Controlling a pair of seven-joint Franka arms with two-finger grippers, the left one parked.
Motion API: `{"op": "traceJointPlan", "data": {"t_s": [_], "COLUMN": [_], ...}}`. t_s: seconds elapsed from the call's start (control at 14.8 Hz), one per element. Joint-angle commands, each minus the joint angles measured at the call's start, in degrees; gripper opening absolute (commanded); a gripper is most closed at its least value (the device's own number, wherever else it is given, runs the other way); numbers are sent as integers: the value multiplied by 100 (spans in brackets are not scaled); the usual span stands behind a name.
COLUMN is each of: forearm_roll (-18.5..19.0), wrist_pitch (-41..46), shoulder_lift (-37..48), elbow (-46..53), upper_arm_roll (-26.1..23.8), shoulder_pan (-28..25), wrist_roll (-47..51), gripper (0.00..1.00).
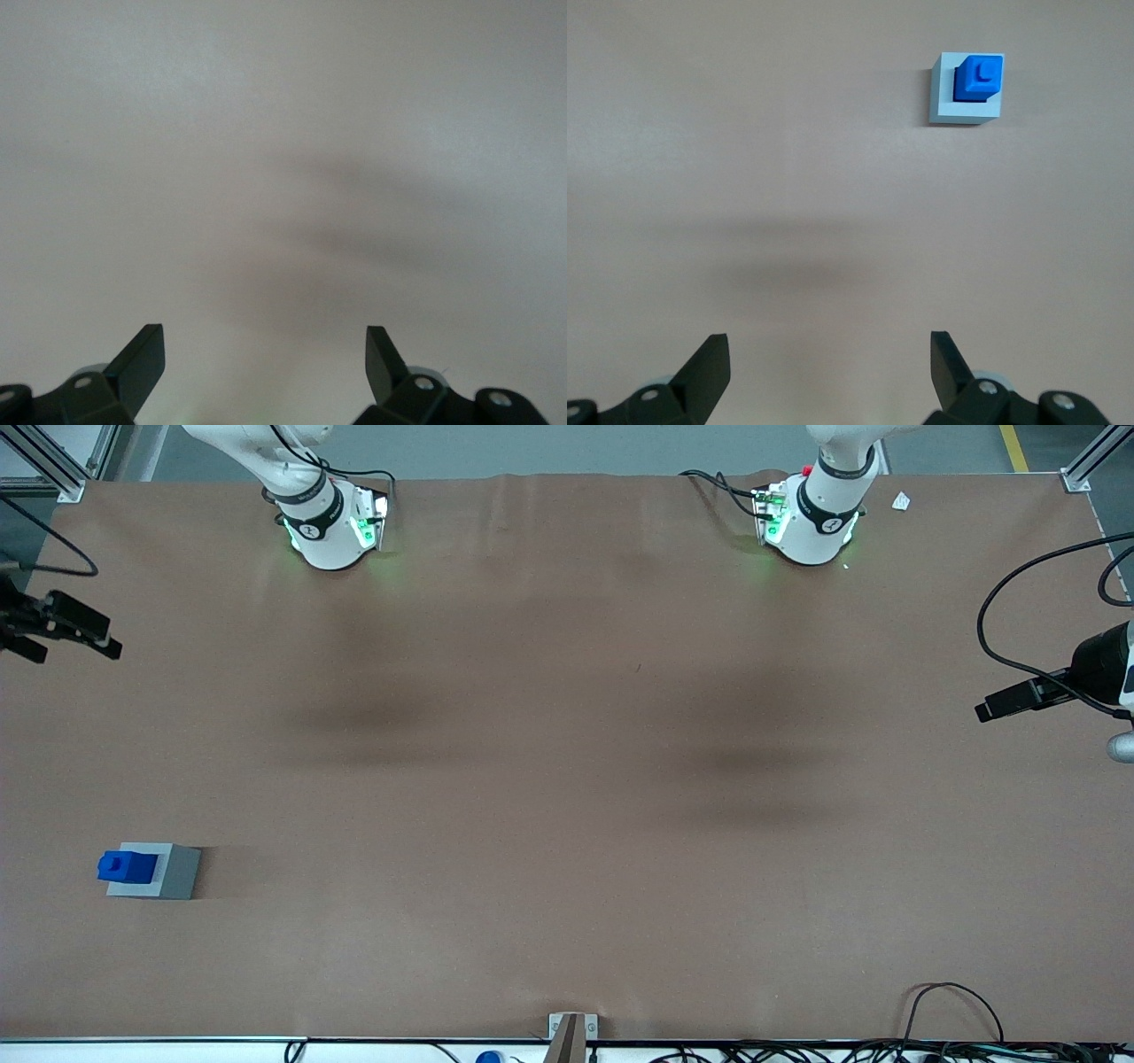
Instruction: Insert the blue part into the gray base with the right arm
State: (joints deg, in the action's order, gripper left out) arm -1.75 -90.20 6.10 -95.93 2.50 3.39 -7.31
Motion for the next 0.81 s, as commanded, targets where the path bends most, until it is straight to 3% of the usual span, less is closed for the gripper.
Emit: {"op": "traceJointPlan", "data": {"t_s": [0.0,0.2,0.74], "forearm_roll": [253,254,236], "wrist_pitch": [-33,73,81], "shoulder_lift": [243,366,164], "elbow": [-312,-321,101], "upper_arm_roll": [-275,-486,-487], "shoulder_pan": [-58,-49,-40], "wrist_roll": [369,731,740], "gripper": [100,100,100]}}
